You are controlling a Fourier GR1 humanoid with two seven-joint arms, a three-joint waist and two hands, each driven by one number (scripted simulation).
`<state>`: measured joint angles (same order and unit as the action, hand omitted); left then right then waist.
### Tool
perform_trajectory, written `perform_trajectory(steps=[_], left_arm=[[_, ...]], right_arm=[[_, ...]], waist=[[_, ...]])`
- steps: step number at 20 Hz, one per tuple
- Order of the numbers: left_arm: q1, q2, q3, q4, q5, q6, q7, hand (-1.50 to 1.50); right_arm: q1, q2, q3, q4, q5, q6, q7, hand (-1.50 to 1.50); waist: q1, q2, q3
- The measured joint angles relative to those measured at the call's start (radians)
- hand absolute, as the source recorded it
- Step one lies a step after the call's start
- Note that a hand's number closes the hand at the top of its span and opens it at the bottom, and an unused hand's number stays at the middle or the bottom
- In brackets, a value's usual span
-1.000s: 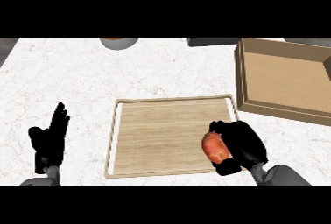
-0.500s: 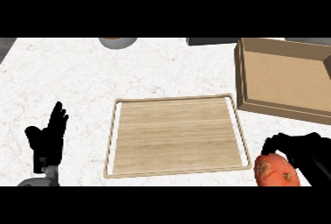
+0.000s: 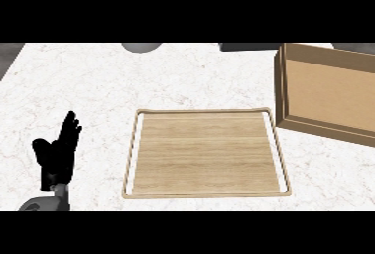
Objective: Pick the squash from the tray and place it in the cardboard box
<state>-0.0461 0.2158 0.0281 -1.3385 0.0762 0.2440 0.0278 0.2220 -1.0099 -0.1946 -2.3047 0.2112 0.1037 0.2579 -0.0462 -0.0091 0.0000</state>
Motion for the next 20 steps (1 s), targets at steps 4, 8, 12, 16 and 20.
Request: perform_trajectory(steps=[4,8,12,16,20], left_arm=[[-0.027,-0.012,-0.013,0.000,-0.012,-0.002,0.011,0.00],[-0.025,-0.032,-0.032,0.000,-0.032,0.001,0.005,0.00],[-0.066,-0.046,-0.027,0.054,-0.045,0.003,-0.011,0.00],[-0.059,-0.040,-0.024,0.039,-0.038,-0.020,-0.009,0.00],[-0.053,-0.037,-0.025,0.018,-0.038,-0.031,0.003,0.00]], right_arm=[[-0.033,0.010,-0.156,0.120,-0.069,0.054,-0.081,1.50],[-0.131,0.018,-0.180,0.283,-0.082,0.088,-0.148,1.50],[-0.259,0.028,-0.135,0.464,-0.061,0.102,-0.206,1.50],[-0.393,0.043,-0.077,0.676,-0.023,0.102,-0.297,1.50],[-0.538,0.082,0.004,0.890,0.063,0.073,-0.383,1.50]], waist=[[0.022,0.004,0.000],[0.043,0.009,0.000],[0.055,0.012,0.000],[0.070,0.014,0.000],[0.078,0.016,0.001]])
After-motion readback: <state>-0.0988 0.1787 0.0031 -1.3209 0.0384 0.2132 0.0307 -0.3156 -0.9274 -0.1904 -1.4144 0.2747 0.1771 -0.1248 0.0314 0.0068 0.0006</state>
